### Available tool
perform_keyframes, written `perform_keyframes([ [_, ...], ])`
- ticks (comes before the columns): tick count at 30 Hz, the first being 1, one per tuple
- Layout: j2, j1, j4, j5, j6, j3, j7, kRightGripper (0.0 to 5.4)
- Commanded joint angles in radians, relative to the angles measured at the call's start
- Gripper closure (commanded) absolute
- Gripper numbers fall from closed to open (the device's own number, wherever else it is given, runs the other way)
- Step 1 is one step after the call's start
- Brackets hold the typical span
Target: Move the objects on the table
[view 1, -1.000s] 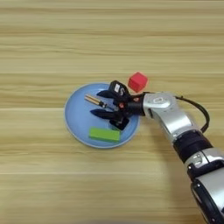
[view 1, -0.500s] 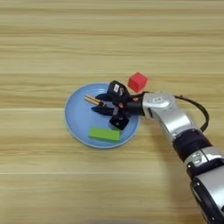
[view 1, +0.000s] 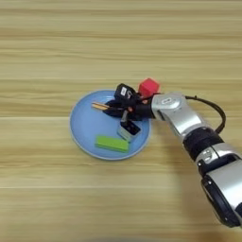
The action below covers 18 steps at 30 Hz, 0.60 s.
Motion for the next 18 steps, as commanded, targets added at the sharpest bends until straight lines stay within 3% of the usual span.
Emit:
perform_keyframes([
  [1, -0.019, -0.029, 0.056, -0.058, -0.001, 0.023, -0.033, 4.59],
  [9, -0.018, -0.041, 0.063, -0.042, -0.021, 0.016, -0.026, 4.59],
  [18, -0.052, -0.046, -0.132, 0.045, 0.036, -0.070, 0.035, 4.59],
])
